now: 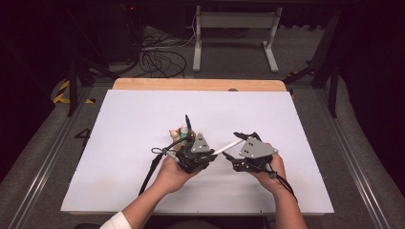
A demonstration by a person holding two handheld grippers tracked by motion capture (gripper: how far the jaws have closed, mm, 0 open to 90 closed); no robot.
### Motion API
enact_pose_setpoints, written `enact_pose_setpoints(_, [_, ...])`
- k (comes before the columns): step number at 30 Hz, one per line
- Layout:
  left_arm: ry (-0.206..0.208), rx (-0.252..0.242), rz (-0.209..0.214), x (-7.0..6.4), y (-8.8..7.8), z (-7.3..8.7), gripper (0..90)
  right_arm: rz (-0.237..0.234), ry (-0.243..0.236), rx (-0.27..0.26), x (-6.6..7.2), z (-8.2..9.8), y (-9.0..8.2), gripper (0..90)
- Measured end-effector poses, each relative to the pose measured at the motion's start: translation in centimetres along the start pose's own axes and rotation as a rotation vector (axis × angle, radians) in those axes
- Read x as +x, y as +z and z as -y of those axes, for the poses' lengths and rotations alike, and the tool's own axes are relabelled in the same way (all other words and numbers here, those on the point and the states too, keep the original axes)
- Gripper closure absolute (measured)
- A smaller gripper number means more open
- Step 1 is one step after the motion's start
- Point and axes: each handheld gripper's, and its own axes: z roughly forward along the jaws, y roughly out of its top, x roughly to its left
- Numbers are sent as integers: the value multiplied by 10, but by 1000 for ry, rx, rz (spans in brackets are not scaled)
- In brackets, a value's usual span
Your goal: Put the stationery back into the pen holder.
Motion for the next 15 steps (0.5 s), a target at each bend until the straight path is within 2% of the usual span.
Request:
enact_pose_setpoints(7, [13, -9, -3, 1, -5, -6, 779, 29, -86, 37, 7, -2, 4, 315])
enact_pose_setpoints(15, [21, -14, 4, -2, -6, -9, 780, 74, -213, 87, 17, -5, 9, 377])
